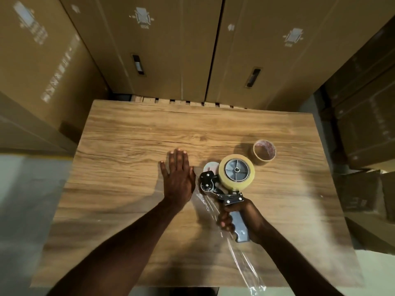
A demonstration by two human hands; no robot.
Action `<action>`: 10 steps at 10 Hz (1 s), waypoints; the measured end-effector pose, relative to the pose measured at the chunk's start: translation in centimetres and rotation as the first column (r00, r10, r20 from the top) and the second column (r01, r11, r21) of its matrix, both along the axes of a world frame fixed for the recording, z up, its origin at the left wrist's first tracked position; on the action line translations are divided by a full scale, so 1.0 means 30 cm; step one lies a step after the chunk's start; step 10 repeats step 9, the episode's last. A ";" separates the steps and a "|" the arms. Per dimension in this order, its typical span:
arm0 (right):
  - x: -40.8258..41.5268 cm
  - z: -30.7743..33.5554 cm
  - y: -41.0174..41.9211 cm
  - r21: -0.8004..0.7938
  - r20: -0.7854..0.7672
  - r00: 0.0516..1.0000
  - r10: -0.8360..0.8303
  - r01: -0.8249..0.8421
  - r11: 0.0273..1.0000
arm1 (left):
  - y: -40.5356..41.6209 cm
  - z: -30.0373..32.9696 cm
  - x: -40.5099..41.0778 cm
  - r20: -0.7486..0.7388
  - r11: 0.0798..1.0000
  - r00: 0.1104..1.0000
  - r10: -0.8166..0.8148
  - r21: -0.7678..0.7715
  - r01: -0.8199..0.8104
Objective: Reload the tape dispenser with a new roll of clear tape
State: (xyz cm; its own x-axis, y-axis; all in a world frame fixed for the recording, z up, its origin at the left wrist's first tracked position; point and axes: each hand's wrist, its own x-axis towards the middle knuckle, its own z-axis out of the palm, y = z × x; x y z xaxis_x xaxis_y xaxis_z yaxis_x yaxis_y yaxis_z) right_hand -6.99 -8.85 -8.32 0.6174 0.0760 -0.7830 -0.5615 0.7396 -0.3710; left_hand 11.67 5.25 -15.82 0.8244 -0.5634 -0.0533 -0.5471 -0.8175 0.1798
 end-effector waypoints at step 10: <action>-0.152 0.015 -0.072 -0.913 -0.403 0.870 0.285 -0.403 -0.062 | 0.026 0.006 -0.012 -0.106 0.998 0.994 0.005 0.058 0.001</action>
